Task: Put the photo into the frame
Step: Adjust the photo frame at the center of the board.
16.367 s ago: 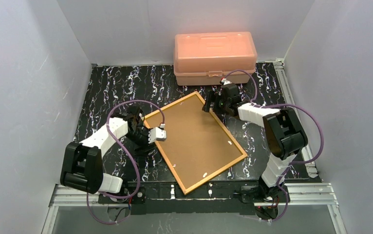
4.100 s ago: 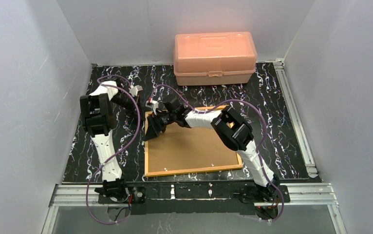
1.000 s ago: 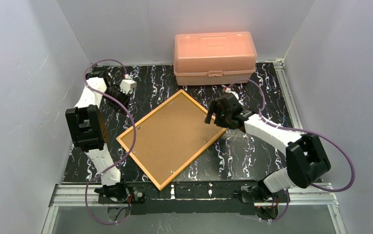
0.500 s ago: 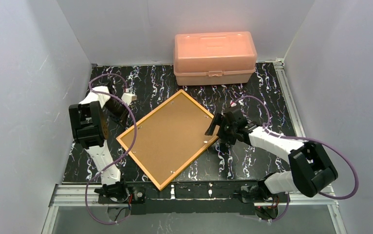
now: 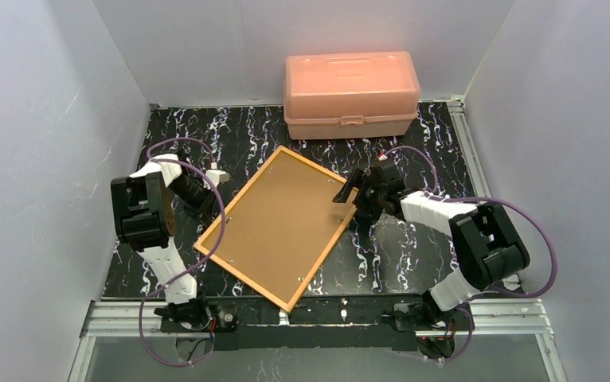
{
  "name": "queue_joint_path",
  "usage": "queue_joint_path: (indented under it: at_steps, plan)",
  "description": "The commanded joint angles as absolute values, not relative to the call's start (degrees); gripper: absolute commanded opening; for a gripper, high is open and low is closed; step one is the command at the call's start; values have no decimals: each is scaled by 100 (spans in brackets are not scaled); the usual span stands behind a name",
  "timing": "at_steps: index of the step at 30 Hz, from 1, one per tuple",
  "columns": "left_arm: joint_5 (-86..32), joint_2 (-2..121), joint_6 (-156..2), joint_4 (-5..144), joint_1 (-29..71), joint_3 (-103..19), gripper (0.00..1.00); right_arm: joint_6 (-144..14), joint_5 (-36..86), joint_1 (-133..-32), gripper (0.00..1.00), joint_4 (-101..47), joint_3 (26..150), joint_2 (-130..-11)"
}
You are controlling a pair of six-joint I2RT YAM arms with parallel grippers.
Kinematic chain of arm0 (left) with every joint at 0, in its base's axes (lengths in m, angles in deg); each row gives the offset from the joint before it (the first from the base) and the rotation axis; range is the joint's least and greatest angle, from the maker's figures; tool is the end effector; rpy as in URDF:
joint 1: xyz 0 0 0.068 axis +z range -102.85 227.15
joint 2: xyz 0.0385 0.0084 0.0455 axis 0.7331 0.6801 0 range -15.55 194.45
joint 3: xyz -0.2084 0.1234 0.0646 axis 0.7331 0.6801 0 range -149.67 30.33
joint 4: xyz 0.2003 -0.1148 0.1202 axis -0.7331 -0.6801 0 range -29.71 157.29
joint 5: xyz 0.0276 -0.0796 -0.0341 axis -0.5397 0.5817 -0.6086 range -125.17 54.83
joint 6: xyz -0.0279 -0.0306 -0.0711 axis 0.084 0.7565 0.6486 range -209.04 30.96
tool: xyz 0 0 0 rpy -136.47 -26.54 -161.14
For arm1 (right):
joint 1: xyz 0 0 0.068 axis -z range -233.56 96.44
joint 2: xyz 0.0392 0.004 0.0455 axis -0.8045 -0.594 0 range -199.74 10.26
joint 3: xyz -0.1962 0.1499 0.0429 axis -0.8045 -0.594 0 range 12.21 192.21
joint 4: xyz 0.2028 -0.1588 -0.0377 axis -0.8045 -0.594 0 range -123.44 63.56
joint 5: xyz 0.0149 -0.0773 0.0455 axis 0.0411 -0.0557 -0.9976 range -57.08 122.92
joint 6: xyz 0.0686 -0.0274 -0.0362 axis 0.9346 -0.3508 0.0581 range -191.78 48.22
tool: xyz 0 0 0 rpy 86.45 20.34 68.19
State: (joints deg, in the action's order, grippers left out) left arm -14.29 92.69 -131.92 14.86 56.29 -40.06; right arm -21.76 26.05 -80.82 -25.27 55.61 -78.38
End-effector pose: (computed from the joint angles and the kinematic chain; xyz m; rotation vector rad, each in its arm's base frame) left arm 0.3239 0.0262 0.0993 0.8535 2.8197 -0.4912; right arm 0.2920 0.1601 0.1227 0.4271 2.4409 0.7716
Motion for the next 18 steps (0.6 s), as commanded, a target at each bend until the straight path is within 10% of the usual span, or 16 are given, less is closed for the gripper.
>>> queue_joint_path:
  at_steps: [1,18]
  plan:
    - [-835,8905,-13429,1004,5553,-3669,7,-2473,2545,-7881,99,-2337,5989,-7927]
    - [-198,8457,-13700,842,4607,-2850,6,-2976,1903,-7298,99,-2305,6871,-8885]
